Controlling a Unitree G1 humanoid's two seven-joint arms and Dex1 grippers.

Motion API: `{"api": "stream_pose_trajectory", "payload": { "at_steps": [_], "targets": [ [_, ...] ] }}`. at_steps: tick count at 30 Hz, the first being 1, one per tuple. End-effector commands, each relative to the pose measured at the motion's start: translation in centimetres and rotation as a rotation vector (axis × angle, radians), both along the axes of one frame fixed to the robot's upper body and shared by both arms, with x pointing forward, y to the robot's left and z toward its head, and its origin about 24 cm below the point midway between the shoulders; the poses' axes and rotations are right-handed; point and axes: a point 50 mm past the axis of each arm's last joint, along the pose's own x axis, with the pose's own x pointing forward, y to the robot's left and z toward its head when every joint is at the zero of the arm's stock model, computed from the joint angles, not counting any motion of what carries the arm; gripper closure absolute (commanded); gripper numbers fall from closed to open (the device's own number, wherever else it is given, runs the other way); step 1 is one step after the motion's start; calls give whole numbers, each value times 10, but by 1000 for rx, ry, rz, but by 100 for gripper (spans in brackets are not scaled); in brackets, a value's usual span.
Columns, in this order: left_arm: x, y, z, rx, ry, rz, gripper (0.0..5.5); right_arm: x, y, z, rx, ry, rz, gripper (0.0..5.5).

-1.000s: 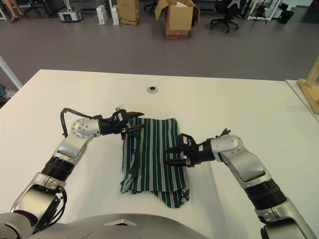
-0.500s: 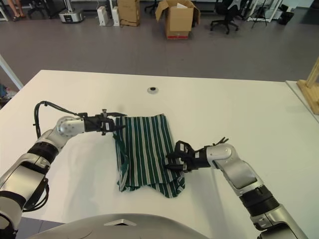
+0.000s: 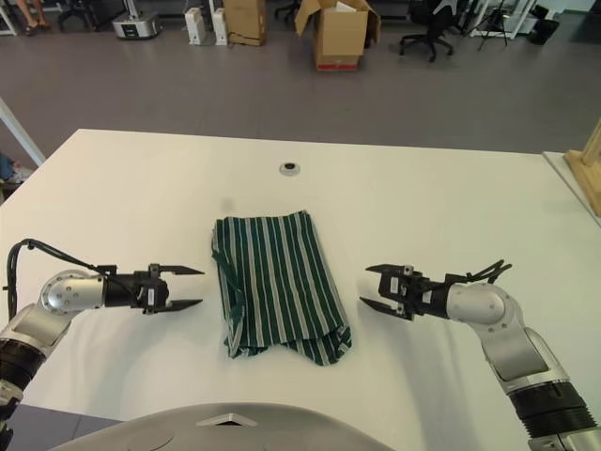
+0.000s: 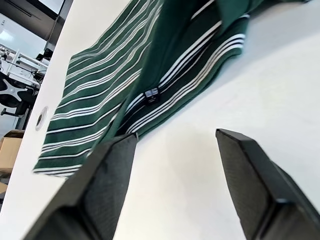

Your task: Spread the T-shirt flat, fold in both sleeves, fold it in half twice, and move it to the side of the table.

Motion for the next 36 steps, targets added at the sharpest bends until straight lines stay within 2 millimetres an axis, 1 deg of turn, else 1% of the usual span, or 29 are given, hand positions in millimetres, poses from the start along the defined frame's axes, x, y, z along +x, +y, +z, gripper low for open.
{"api": "stream_pose_trajectory", "payload": {
  "at_steps": [1,2,6,9,12,14,16,20,22,24,27,31,34,36],
  "targets": [
    [-18,-20,-1,18,-217,-198,231,-7,6,-4,-100,-157,263,224],
    [-25,-27,-3,11,-250,-254,231,-9,10,-6,-106,-187,327,224],
    [-38,-43,-14,-15,-280,-358,231,-14,20,-18,-110,-232,491,224],
    [-36,-46,-26,12,-268,-407,231,-13,27,-21,-99,-239,565,224],
    [-34,-47,-35,6,-254,-431,231,-13,33,-26,-72,-202,598,224],
    [-31,-50,-32,-31,-294,-437,231,-13,36,-28,-75,-190,633,224],
    [-28,-56,-25,-92,-361,-436,231,-13,39,-31,-75,-182,653,224],
    [-34,-59,-31,-70,-349,-495,231,-12,43,-34,-61,-182,665,224],
    [-37,-57,-35,-31,-313,-519,231,-12,46,-33,-39,-179,674,224],
    [-40,-50,-38,5,-271,-530,278,-15,49,-33,-26,-155,708,272],
    [-39,-45,-43,49,-213,-544,343,-26,49,-35,-61,-127,831,343],
    [-36,-46,-46,86,-150,-573,395,-36,51,-37,-89,-105,949,405],
    [-46,-48,-42,70,37,-496,432,-50,54,-33,-56,-66,979,463],
    [-70,-44,-35,75,178,-518,460,-59,58,-31,-11,-21,932,501]
  ]
}}
